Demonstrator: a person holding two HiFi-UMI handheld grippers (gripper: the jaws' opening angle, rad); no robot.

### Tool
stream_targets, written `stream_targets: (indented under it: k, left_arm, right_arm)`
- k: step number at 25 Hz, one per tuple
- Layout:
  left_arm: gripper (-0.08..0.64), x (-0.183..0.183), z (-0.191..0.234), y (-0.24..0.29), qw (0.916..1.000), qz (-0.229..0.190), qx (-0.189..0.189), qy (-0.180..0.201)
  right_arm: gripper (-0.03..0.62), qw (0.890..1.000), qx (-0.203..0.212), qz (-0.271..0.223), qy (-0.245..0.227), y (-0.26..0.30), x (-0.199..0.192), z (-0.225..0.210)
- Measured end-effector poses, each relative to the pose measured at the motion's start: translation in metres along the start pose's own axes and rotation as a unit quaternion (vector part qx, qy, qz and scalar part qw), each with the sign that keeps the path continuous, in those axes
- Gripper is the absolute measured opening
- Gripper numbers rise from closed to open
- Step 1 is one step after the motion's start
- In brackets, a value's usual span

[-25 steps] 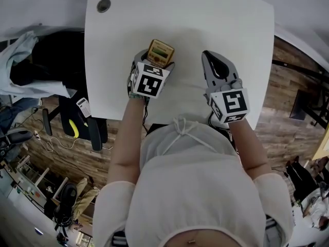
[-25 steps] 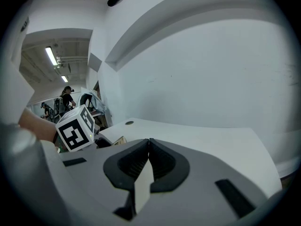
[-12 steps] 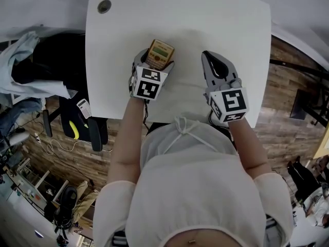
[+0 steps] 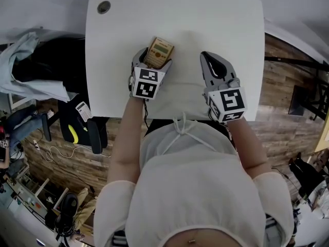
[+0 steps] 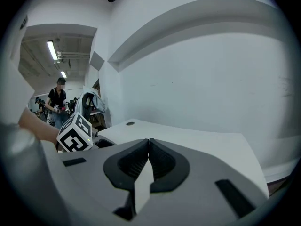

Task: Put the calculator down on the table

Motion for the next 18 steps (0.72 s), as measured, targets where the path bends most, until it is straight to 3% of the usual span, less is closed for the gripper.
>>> stream_targets:
  k: [6,12,13,15,18]
  left_arm:
    - [0.411,0.035,-0.008,-0.054,0.9973,-0.062,0.010,0.038]
    - [0.405,0.076,-0.010,-0.122,0.9875,-0.140,0.016,0.071]
    - [0.364,0.081,-0.009,-0.134,0.9854,-0.150,0.027,0.077]
    - [0.147,0.089,-0.005,-0.158,0.9802,-0.170,0.052,0.087]
    - [0.133,0.100,-0.002,-0.188,0.9742,-0.199,0.055,0.091]
  right_arm:
    - [0.007,1.000,-0.018,-0.023,-0.006,-0.026,0.016,0.017]
    - [0.007,0.998,-0.016,-0.055,0.004,-0.054,0.034,0.044]
    - [0.008,0.998,-0.020,-0.060,0.005,-0.059,0.037,0.048]
    - [0.007,0.997,-0.028,-0.070,0.003,-0.069,0.043,0.055]
    - [0.008,0.995,-0.041,-0.085,-0.009,-0.084,0.053,0.065]
Point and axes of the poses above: the fingertips, and each gripper's own axes: y forward along the fingers, z to its left, x out of its top, the point moved 1 cm from there along -y, backward along the fingers, and after that the axes turned 10 degrees about y, right-handed, at the moved point
